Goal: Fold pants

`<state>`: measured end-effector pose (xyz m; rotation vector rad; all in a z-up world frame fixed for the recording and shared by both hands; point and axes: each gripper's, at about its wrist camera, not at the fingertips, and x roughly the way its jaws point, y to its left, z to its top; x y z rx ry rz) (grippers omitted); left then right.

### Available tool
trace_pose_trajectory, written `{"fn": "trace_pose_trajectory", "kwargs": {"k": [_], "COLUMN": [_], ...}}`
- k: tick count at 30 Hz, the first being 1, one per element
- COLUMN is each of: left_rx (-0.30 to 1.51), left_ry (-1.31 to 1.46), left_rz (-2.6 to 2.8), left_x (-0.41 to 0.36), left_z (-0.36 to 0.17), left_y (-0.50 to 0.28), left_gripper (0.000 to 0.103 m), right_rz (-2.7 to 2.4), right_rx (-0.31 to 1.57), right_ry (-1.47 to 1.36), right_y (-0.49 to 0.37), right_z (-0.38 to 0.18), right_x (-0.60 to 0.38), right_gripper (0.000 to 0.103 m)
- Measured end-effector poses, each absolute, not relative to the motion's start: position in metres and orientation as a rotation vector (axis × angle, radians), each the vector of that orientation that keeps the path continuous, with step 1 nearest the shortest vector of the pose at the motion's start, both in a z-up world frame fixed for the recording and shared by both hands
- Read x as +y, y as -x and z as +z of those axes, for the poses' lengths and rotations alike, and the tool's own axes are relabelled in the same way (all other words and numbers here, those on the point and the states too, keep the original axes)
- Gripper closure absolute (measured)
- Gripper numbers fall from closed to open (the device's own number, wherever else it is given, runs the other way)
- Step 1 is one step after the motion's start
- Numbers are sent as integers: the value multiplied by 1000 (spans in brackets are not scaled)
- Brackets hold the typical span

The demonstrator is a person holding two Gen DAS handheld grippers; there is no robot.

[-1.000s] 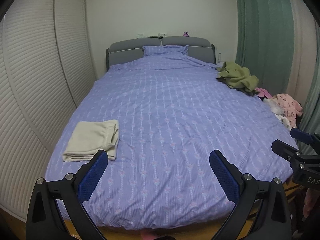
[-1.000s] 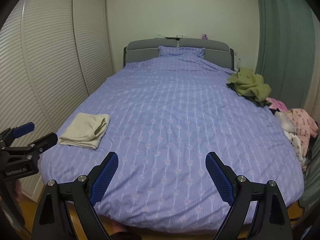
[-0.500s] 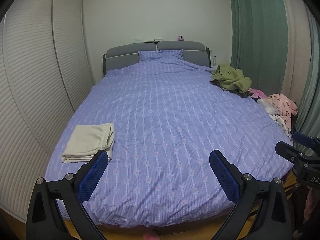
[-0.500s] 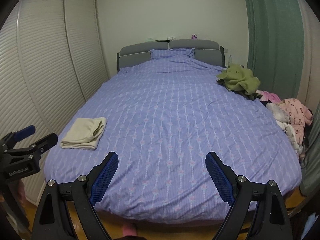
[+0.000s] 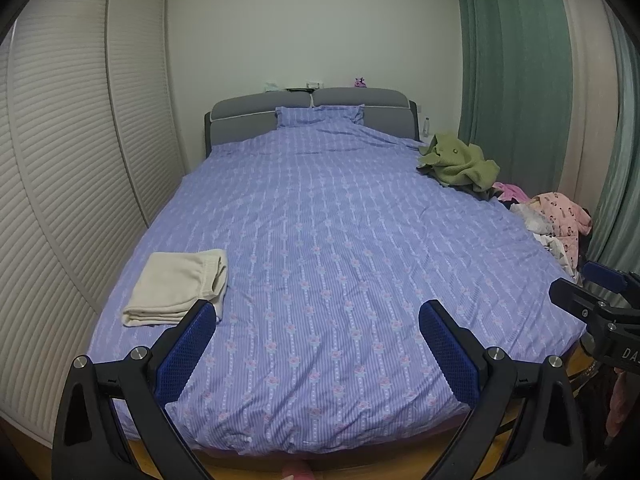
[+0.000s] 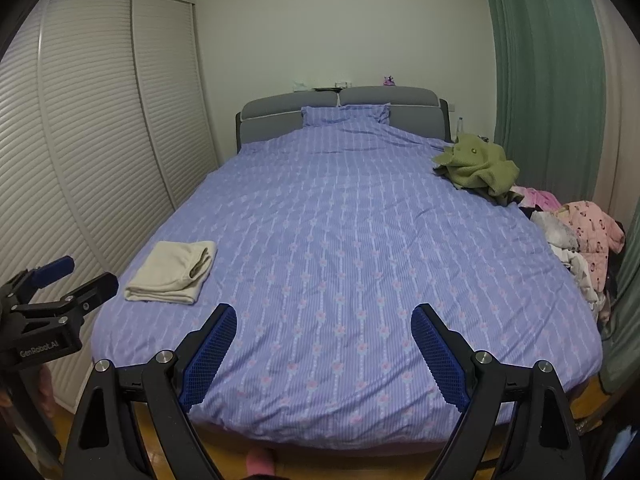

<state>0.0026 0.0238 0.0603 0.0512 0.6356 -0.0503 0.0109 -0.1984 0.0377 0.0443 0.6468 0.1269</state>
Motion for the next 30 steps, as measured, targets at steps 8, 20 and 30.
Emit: {"fn": "trace_pose_trajectory", "kwargs": {"k": [8, 20, 30], "left_rx": [626, 576, 565], "left_ry": [-66, -71, -59], "left_rz": [-29, 4, 1], "left_x": [22, 19, 19], "left_z": [62, 68, 67], "left_y": [1, 6, 7], "left_gripper": [0, 0, 0], "right_rz": [131, 134, 127], "right_rx": [640, 642, 647], "right_ry": [-41, -39, -42], "right_y": [-10, -10, -11], "right_z": [38, 38, 39], "right_x": [-199, -200, -202], "right_gripper": [13, 13, 13]}}
